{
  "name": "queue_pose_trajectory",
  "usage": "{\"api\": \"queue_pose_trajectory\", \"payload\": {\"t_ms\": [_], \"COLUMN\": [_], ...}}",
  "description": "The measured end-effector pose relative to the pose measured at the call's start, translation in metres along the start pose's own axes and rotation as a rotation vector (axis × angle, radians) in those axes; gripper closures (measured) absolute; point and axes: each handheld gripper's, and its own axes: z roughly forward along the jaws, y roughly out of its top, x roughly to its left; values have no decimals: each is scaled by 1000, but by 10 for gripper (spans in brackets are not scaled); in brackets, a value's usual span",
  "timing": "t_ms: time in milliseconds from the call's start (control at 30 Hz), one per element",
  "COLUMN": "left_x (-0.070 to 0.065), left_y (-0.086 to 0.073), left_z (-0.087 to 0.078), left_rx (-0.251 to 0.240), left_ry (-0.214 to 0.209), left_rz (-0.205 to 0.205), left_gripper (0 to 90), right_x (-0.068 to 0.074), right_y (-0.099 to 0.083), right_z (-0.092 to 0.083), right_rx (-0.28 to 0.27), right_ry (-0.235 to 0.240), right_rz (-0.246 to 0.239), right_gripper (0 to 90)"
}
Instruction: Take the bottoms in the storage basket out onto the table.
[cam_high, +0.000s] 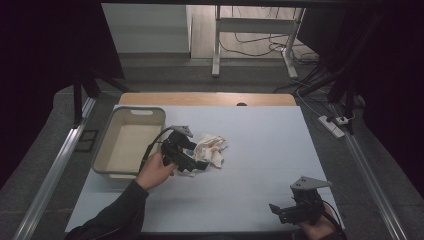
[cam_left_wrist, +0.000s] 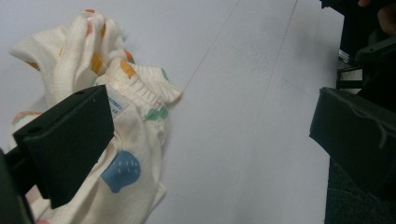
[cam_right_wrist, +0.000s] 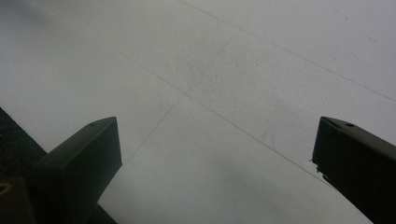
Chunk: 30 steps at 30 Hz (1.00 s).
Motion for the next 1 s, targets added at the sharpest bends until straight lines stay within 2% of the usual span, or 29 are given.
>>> {"api": "queue_pose_trajectory", "payload": {"t_ms": [567, 1000], "left_x": [-6, -10], "left_y": [-6, -9], "left_z": [-10, -13], "left_rx": [-18, 0], "left_ry": [3, 11], "left_rz": [6, 23], "left_gripper": [0, 1], "right_x": [0, 0], "right_y": [0, 0], "right_z": [0, 0], "right_rx": [0, -1], "right_ry": [-1, -2], "right_rz": [4, 7], "right_gripper": [13, 12]}}
